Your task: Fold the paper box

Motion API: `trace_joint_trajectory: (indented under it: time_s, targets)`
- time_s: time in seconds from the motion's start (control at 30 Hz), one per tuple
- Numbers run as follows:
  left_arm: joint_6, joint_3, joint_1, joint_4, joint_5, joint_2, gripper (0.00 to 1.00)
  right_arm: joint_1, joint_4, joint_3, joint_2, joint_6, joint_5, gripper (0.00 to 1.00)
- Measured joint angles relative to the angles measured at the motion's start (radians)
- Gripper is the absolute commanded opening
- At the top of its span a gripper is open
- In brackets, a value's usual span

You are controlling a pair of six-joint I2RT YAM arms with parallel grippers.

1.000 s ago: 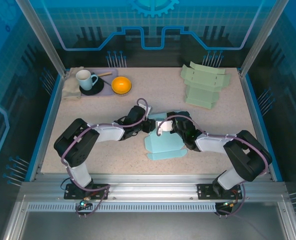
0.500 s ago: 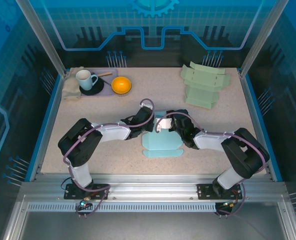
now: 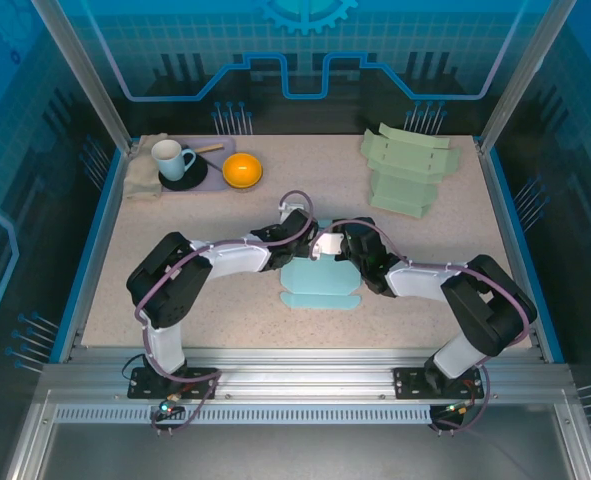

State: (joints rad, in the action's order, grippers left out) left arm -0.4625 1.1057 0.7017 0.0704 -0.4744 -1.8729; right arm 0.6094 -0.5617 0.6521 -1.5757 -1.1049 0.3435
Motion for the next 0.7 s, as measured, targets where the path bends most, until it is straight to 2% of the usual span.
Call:
trace_joint_trajectory:
  time_s: [0.1,0.27,0.47,0.6,0.7]
  targets:
    - [-0.015,0.000,-0.008,0.005,0.003,0.000,0.28,0.000,0.000,0.000,0.002,0.011,0.005,0.00]
    - [-0.014,0.001,-0.020,0.011,0.034,0.000,0.35,0.000,0.000,0.000,0.003,0.029,0.013,0.00]
    - [0.038,-0.042,-0.035,-0.043,0.110,0.004,0.36,0.000,0.013,0.000,0.006,0.042,0.016,0.00]
    - [0.076,-0.061,-0.040,-0.082,0.142,0.002,0.32,0.000,0.022,0.000,0.007,0.052,0.022,0.00]
    - [0.099,-0.060,-0.040,-0.101,0.140,-0.008,0.22,-0.002,0.029,0.003,0.008,0.063,0.024,0.00]
